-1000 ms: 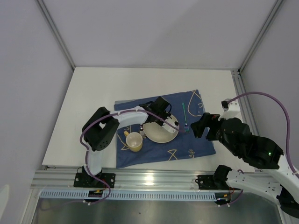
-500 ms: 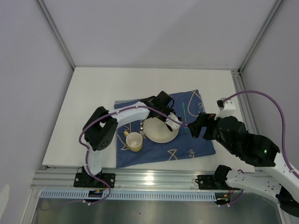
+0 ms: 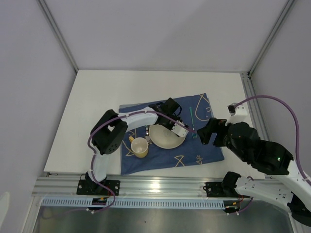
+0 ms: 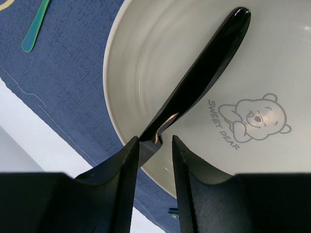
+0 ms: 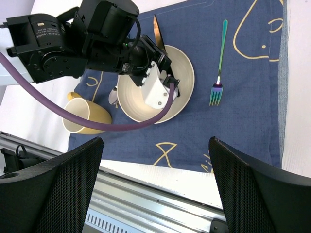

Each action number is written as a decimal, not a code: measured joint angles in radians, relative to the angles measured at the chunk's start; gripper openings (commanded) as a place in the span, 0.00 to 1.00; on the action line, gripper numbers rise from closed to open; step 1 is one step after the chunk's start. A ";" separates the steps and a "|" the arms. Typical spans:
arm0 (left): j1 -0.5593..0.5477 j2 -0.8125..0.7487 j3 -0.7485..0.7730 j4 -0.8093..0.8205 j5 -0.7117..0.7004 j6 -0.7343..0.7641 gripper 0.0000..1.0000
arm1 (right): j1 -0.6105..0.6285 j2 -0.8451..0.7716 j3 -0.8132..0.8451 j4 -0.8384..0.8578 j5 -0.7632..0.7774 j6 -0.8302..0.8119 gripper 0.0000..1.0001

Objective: Set the dinner table for one person
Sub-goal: Pick up the knife with the napkin, then place the knife on the napkin.

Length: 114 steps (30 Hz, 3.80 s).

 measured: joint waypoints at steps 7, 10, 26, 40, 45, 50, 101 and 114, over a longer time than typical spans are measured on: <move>-0.001 0.021 0.011 0.006 0.000 0.000 0.39 | 0.000 -0.016 0.000 -0.013 0.001 0.017 0.93; -0.002 0.040 0.013 0.007 -0.002 0.004 0.39 | 0.000 -0.019 0.000 -0.022 0.001 0.019 0.93; -0.002 0.069 0.084 -0.026 0.004 -0.017 0.00 | 0.000 -0.028 0.000 -0.029 0.000 0.025 0.93; 0.002 -0.002 0.036 -0.063 -0.018 -0.036 0.00 | 0.001 -0.024 0.000 0.000 -0.011 0.025 0.92; 0.017 -0.090 0.031 -0.046 -0.049 -0.090 0.00 | 0.001 -0.024 0.004 0.014 -0.023 0.024 0.92; 0.052 -0.181 0.035 0.107 -0.195 -0.275 0.01 | 0.001 -0.024 0.012 0.032 -0.037 0.024 0.91; 0.539 -0.154 0.104 -0.557 0.225 -1.794 0.00 | 0.041 0.001 -0.048 0.247 -0.085 -0.009 0.89; 0.603 -0.153 0.052 -0.386 0.299 -1.801 0.00 | 0.084 0.001 -0.048 0.247 -0.070 0.016 0.88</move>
